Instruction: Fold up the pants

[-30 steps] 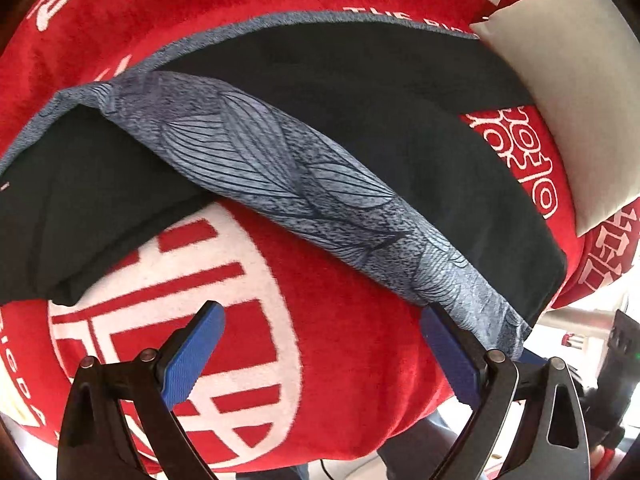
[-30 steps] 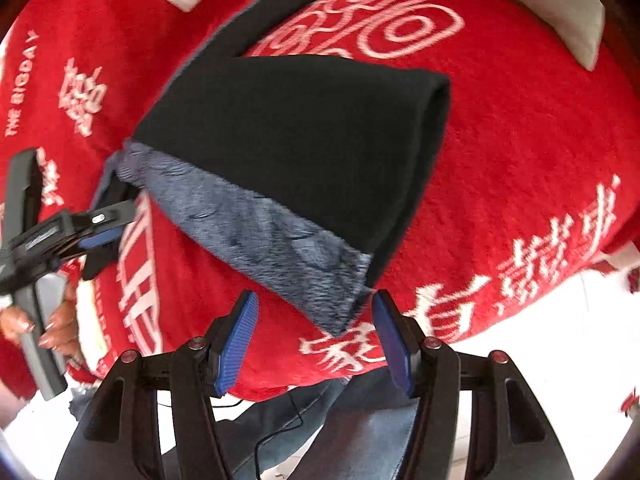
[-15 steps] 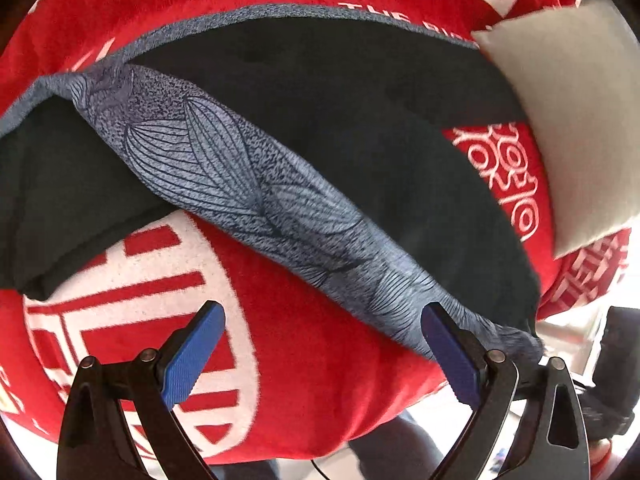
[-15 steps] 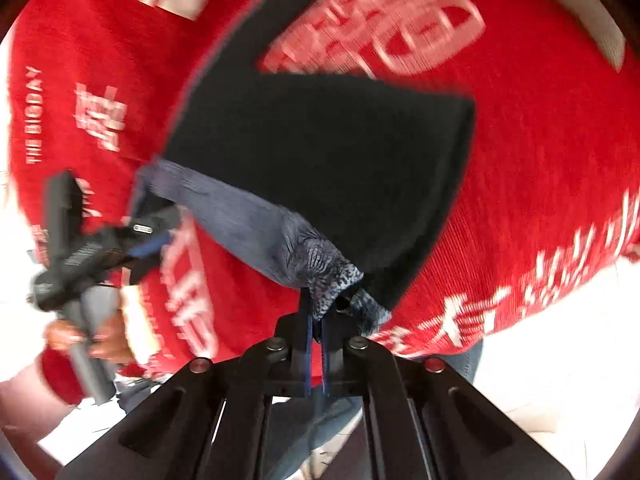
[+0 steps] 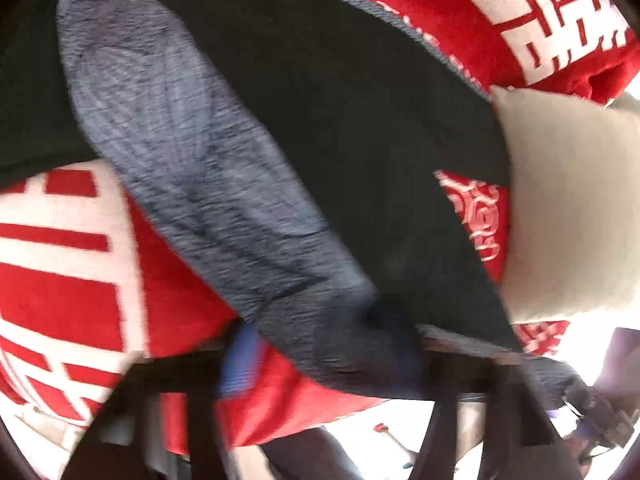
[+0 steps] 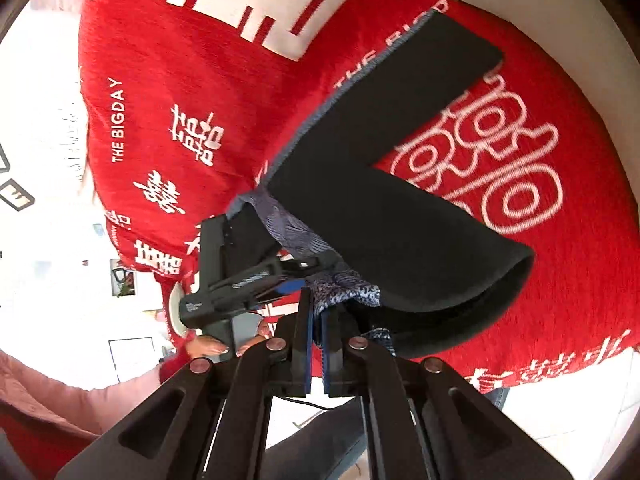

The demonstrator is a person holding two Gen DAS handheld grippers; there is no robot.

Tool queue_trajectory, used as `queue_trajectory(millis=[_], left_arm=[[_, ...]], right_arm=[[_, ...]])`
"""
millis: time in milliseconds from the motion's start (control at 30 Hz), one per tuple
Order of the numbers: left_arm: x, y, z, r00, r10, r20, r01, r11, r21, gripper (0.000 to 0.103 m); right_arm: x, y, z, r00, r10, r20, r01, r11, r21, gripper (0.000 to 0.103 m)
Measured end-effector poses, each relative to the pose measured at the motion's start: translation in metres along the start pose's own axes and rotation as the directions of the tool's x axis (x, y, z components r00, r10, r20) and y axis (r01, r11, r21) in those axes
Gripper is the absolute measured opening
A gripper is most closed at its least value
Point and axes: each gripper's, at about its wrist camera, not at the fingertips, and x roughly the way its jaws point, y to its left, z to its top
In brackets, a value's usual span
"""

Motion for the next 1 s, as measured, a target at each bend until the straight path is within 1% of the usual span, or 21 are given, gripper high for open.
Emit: queue_trajectory(millis=[33,67,167,300,367,400,467,567,633,733,767,800,833,867,900,933,967,1000], left_arm=[[-0.006,-0.003,0.002,1.0,-0.007,0.017,0.007,1.0,0.003,0.022],[-0.009,-0.01,0.005,0.999,-0.004,0.036,0.003,1.0,0.014,0.019],[-0.03,-0.03,0.018,0.995,-0.014,0.101,0.007,0.998,0.07,0.018],[-0.049,-0.049,0.048,0.989,-0.037,0.143,0.022,0.994,0.107,0.018],[-0.055,-0.059,0.069,0.985,-0.046,0.168,0.026,0.992,0.123,0.018],[-0.055,-0.065,0.08,0.982,-0.047,0.181,0.022,0.991,0.133,0.018],[-0.054,-0.077,0.104,0.977,-0.042,0.211,0.009,0.988,0.153,0.018],[-0.05,-0.084,0.133,0.969,-0.004,0.248,-0.039,0.985,0.169,0.018],[-0.042,-0.089,0.153,0.959,0.063,0.276,-0.117,0.976,0.182,0.018],[-0.035,-0.085,0.171,0.947,0.154,0.281,-0.208,0.963,0.173,0.019],[-0.036,-0.08,0.174,0.945,0.17,0.279,-0.222,0.961,0.166,0.019],[-0.038,-0.076,0.177,0.944,0.179,0.279,-0.228,0.961,0.157,0.019],[-0.041,-0.072,0.179,0.94,0.188,0.284,-0.237,0.96,0.149,0.029],[-0.045,-0.069,0.179,0.935,0.2,0.293,-0.25,0.957,0.144,0.042],[-0.05,-0.065,0.176,0.922,0.222,0.317,-0.276,0.951,0.136,0.075],[-0.055,-0.063,0.171,0.905,0.24,0.352,-0.301,0.944,0.131,0.082],[-0.057,-0.062,0.166,0.894,0.245,0.374,-0.317,0.938,0.143,0.082],[-0.057,-0.062,0.16,0.892,0.259,0.37,-0.337,0.927,0.165,0.082]], right_arm=[[0.0,0.003,0.006,1.0,-0.006,-0.003,0.005,1.0,-0.011,0.003],[-0.001,0.005,0.012,1.0,-0.01,-0.003,0.01,1.0,-0.023,0.003],[-0.01,0.013,0.036,0.999,-0.027,0.018,0.028,0.997,-0.066,0.003],[-0.023,0.021,0.078,0.996,-0.068,0.062,0.076,0.988,-0.137,0.003],[-0.026,0.024,0.103,0.992,-0.097,0.084,0.11,0.98,-0.168,0.003],[-0.025,0.024,0.12,0.988,-0.118,0.096,0.134,0.974,-0.181,0.003],[-0.021,0.024,0.144,0.982,-0.153,0.112,0.173,0.964,-0.202,0.003],[-0.003,0.013,0.188,0.97,-0.216,0.115,0.236,0.948,-0.212,0.003],[0.011,0.004,0.206,0.955,-0.274,0.113,0.293,0.931,-0.217,0.003],[0.037,-0.016,0.235,0.932,-0.351,0.092,0.363,0.907,-0.213,0.003],[0.047,-0.025,0.245,0.922,-0.379,0.083,0.388,0.897,-0.209,0.003],[0.053,-0.031,0.251,0.917,-0.39,0.076,0.398,0.894,-0.208,0.004],[0.058,-0.037,0.255,0.912,-0.403,0.069,0.409,0.89,-0.203,0.005],[0.063,-0.042,0.26,0.904,-0.422,0.065,0.426,0.883,-0.197,0.005],[0.067,-0.046,0.263,0.896,-0.44,0.062,0.443,0.876,-0.19,0.005],[0.068,-0.046,0.264,0.892,-0.447,0.062,0.45,0.873,-0.19,0.012],[0.067,-0.043,0.264,0.892,-0.448,0.07,0.452,0.87,-0.197,0.018],[0.064,-0.039,0.262,0.887,-0.452,0.089,0.461,0.862,-0.212,0.026]])
